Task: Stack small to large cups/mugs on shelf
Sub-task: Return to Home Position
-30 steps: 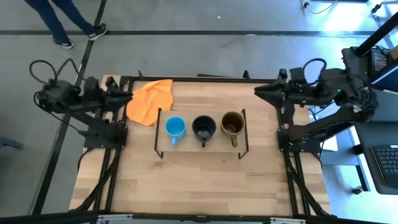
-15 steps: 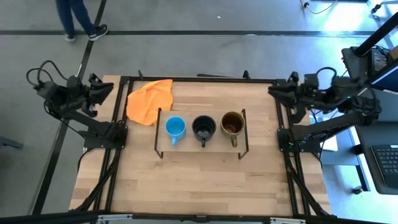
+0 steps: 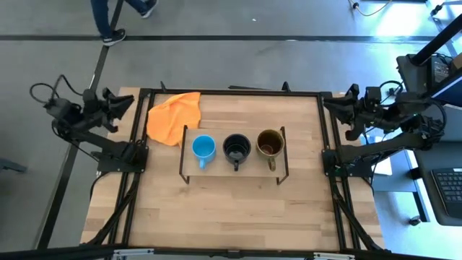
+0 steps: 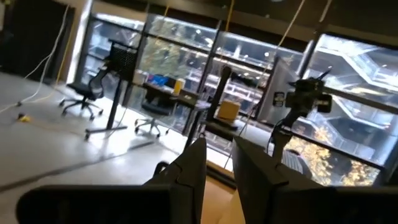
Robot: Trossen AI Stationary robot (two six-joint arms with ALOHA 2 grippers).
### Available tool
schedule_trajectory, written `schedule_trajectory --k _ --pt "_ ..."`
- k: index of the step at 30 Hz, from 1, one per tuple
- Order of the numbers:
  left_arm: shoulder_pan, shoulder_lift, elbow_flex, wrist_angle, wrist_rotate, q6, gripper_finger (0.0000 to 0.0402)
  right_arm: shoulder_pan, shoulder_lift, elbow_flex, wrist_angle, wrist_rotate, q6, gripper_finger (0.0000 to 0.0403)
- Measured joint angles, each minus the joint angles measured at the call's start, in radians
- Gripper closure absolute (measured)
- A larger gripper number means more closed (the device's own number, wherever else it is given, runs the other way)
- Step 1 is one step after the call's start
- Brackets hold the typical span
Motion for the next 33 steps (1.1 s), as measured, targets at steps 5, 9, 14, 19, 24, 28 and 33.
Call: schedule_trajectory --k 5,9,14,19,24,28,33 --pt "0.065 0.008 -0.117 0.123 0.019 -0.045 0.0329 0.000 -0.056 -0.051 0.001 0.023 0.027 0.0322" --pt "0.100 0.030 -0.194 0.279 0.071 -0.005 0.0329 0.000 -0.101 -0.084 -0.001 0.058 0.027 0.0322" --pt "0.111 0.077 -0.211 0.340 0.047 0.038 0.0329 0.000 -0.173 -0.118 -0.023 0.097 0.018 0.0322" --pt "0.111 0.098 -0.212 0.321 0.013 0.026 0.0329 0.000 -0.244 -0.128 -0.111 0.126 0.033 0.0322" --pt "0.110 0.097 -0.212 0.316 0.115 0.030 0.0329 0.000 -0.293 -0.128 -0.151 0.119 0.039 0.0322" --pt "0.110 0.096 -0.251 0.335 0.157 0.004 0.0329 0.000 -0.324 -0.146 -0.166 0.103 0.029 0.0322" --pt "0.110 0.096 -0.384 0.532 0.176 0.022 0.0329 0.000 -0.389 -0.283 -0.068 0.057 0.030 0.0322"
